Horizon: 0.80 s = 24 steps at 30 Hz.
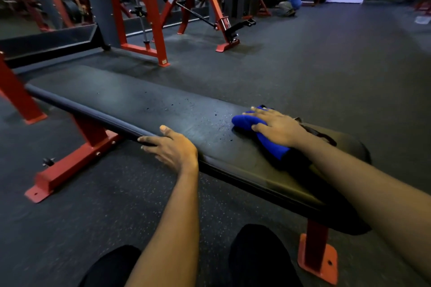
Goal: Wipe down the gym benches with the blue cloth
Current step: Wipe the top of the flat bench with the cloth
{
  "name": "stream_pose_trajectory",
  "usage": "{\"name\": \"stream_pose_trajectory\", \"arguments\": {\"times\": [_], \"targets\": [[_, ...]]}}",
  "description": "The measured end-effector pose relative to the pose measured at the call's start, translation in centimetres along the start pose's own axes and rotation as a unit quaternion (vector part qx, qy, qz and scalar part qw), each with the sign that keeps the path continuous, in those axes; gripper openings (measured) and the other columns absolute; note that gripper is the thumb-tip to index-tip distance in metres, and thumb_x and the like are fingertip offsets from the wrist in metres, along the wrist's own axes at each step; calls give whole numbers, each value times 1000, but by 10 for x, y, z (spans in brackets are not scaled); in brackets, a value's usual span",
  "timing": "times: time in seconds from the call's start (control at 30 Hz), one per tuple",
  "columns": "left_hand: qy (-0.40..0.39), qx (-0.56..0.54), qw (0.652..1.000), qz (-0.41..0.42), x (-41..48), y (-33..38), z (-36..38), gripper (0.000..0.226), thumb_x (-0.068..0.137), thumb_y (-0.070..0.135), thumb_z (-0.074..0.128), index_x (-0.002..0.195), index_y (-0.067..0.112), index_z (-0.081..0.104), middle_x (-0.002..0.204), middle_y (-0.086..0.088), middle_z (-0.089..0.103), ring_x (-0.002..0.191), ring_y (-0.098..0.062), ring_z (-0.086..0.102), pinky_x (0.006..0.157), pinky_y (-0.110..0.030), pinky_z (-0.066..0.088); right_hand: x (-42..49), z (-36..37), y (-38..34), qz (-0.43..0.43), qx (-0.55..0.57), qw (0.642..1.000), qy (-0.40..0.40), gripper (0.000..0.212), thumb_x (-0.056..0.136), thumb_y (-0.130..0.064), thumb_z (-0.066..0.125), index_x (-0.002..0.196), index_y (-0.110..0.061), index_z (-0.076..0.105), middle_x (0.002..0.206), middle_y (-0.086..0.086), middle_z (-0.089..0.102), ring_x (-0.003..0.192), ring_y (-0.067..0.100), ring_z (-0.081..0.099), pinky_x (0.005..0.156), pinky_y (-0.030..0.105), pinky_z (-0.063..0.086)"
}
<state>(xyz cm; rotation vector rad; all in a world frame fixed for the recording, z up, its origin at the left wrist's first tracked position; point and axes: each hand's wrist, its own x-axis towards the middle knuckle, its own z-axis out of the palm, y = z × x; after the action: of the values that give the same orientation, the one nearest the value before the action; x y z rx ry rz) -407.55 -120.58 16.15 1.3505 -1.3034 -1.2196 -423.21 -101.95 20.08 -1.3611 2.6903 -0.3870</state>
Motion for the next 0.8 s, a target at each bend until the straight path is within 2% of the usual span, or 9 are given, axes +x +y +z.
{"name": "stream_pose_trajectory", "arguments": {"times": [0.07,0.13,0.27,0.3,0.37,0.43,0.53,0.6,0.8], "targets": [[-4,-7,1000,-6,-1,0,-1,71,104,46,25,156,7,-3,160,-25,3,136,-49,32,110,-46,28,7,8,-12,59,-50,997,12,51,100,-45,36,151,-46,27,163,-12,16,151,13,11,124,39,7],[-8,-11,1000,-5,0,0,-2,71,103,46,26,156,7,-4,161,-25,2,136,-49,32,111,-47,28,-8,16,-24,24,-64,998,14,53,99,-50,36,150,-47,26,163,-15,17,151,11,10,123,43,10],[-25,-12,1000,-2,0,1,-4,72,103,46,26,155,7,-5,160,-26,1,136,-50,31,111,-48,27,-39,8,-22,-73,-2,997,-12,52,100,-39,48,151,-35,34,160,-13,23,150,9,12,123,30,5],[-27,-9,1000,-5,-2,2,-6,72,103,45,27,155,7,-5,160,-26,1,136,-51,31,111,-47,28,-36,7,-22,-56,-5,998,-9,52,100,-39,47,151,-35,35,161,-12,24,150,10,13,123,28,5],[-30,-8,999,-6,-2,4,-7,72,103,44,27,155,6,-5,160,-27,1,134,-51,33,110,-47,28,-28,11,-31,14,-38,999,7,52,98,-49,40,150,-45,31,162,-15,20,151,11,13,123,38,10],[-33,-7,999,-6,-2,3,-8,72,103,45,26,155,7,-6,160,-27,1,133,-52,34,109,-47,29,-36,17,-44,16,-69,997,2,53,97,-55,36,149,-50,27,162,-19,15,151,9,9,123,45,11],[-51,6,999,5,0,2,-8,74,102,47,25,154,6,-9,159,-28,-2,133,-52,33,109,-49,29,-80,15,-56,-96,-69,993,-6,60,91,-62,25,150,-50,25,161,-22,13,150,2,3,123,32,5],[-80,25,996,17,4,-3,-11,77,102,48,24,153,5,-13,158,-31,-5,132,-54,33,108,-50,32,-98,12,-59,-127,-92,988,-14,58,93,-61,24,150,-50,21,160,-23,8,149,0,-1,117,22,-2],[-141,62,987,50,11,-13,-26,77,102,51,21,152,6,-18,157,-33,-12,134,-55,30,108,-52,33,-59,29,-85,-98,-120,988,-5,61,89,-68,9,149,-57,9,163,-20,8,152,10,3,121,48,16]]}}
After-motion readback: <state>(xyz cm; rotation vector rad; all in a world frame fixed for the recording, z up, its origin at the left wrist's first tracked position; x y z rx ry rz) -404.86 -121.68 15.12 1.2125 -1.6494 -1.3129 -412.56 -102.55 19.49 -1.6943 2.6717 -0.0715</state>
